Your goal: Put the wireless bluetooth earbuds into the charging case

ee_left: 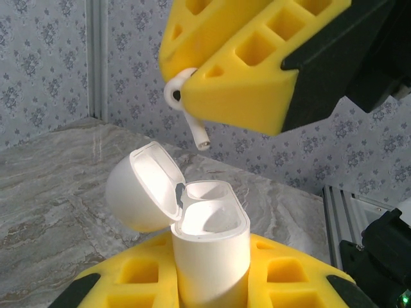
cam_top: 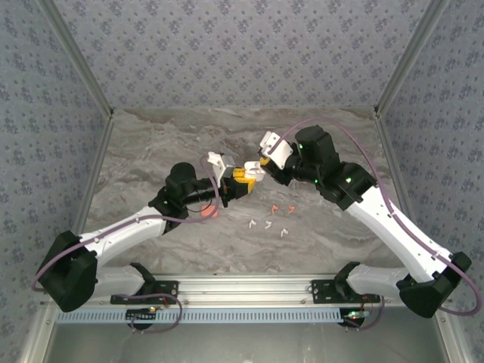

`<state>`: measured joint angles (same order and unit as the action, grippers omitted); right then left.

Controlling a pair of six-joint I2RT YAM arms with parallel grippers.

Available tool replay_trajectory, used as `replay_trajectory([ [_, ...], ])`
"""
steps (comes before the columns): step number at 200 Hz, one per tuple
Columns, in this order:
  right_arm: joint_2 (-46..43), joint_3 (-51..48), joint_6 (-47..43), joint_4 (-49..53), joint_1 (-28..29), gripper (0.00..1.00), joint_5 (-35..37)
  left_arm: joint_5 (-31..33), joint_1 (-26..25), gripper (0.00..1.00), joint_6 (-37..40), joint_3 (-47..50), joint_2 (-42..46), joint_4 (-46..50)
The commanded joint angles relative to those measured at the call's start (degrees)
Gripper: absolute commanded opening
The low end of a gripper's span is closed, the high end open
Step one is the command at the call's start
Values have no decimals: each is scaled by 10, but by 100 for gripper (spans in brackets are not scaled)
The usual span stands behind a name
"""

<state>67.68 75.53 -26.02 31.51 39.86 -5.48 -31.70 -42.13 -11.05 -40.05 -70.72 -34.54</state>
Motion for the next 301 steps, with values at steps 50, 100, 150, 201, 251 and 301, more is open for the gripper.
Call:
replay_trajectory([
  [50,3,8,-17,9,15,22,-1,-7,-5,3,-3,-30,1,-17],
  [100,16,10,-23,24,21,22,14,-6,-5,3,0,-31,1,-8],
  [150,23,14,-29,46,25,22,28,-5,-5,3,3,-34,2,0],
  [201,30,36,5,79,23,28,-51,-5,-5,3,8,-36,1,0],
  [251,37,80,42,103,10,45,-88,-6,-5,3,9,-35,1,-3],
  [301,12,112,111,79,-35,56,-111,17,-6,3,8,-19,12,-18],
])
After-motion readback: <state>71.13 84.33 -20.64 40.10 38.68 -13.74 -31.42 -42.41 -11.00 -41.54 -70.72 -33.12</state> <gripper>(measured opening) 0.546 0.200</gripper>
